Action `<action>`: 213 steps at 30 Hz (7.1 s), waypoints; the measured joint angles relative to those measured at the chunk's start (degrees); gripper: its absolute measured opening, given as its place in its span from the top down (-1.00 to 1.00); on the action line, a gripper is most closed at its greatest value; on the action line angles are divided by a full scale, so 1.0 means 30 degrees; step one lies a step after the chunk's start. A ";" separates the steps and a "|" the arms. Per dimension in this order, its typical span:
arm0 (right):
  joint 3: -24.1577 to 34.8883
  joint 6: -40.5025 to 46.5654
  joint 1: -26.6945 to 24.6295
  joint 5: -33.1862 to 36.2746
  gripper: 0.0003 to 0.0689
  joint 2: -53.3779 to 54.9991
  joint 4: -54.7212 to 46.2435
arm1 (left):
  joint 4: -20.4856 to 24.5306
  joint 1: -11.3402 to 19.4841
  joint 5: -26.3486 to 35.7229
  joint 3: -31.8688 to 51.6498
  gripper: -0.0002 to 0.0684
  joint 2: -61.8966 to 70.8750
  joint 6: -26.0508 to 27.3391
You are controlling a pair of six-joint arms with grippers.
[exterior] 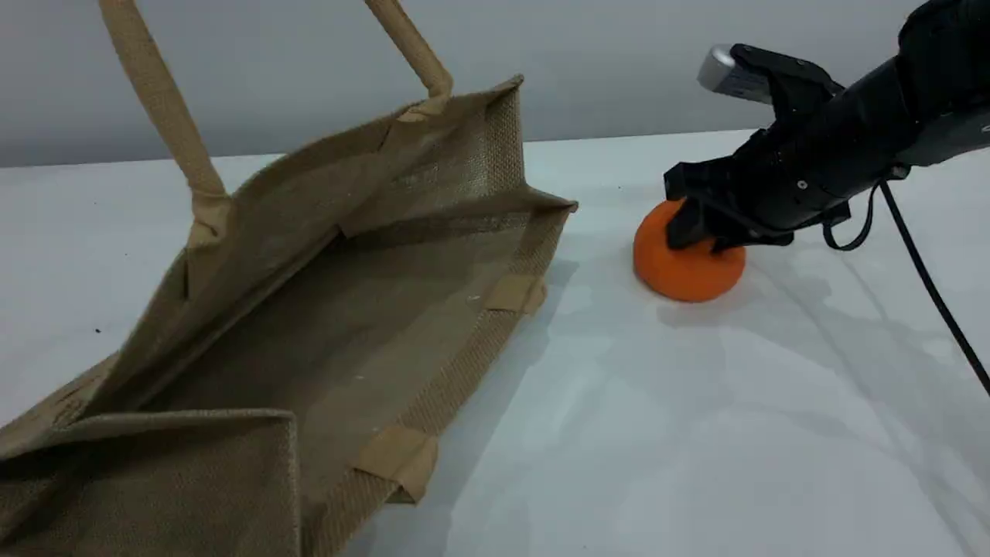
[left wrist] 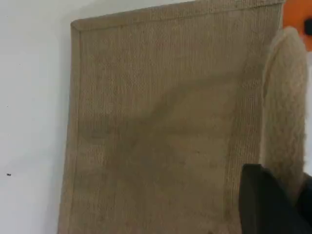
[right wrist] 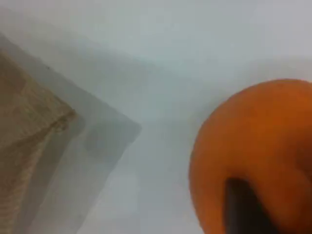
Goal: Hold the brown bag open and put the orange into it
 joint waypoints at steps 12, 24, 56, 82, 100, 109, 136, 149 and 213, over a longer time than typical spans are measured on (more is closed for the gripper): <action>0.0053 0.1066 -0.0017 0.0425 0.91 -0.1823 -0.0377 | 0.0086 0.0000 0.0000 0.0000 0.76 0.0000 0.0240; 0.3567 0.7736 -0.0017 0.2499 0.91 -0.8179 -0.7929 | -0.0057 0.0000 -0.0670 0.0000 0.76 0.0000 0.1156; 0.6881 0.5105 0.6911 0.0714 0.91 -1.2122 -0.2155 | -0.2505 -0.0930 0.0479 -0.1199 0.76 -0.0396 0.2085; 0.3962 0.1912 0.7441 0.3592 0.91 -0.6044 0.0008 | -0.2428 -0.0930 0.0546 -0.1163 0.76 -0.0398 0.2076; 0.2672 0.1286 0.7626 0.3677 -0.03 -0.5175 0.0027 | -0.1787 -0.0930 0.0430 -0.1163 0.76 -0.0398 0.2076; 0.2672 0.2777 0.7582 0.3363 -0.36 -0.6033 -0.1679 | -0.1839 -0.0930 -0.0156 -0.1108 0.76 -0.0006 0.2076; 0.2689 2.1416 0.3930 0.8913 -0.33 -1.9353 -2.4153 | -0.2940 -0.0930 -0.7112 0.6778 0.76 0.0270 0.2137; 0.2689 2.7498 0.3930 1.1851 -0.33 -2.1473 -3.1507 | -0.2956 -0.0930 -0.9872 0.8652 0.74 0.2406 0.2637; 1.2189 3.0774 0.3930 1.3594 -0.33 -4.2485 -3.2953 | -0.3311 -0.0913 -0.0817 1.1932 -0.46 -1.6346 0.2927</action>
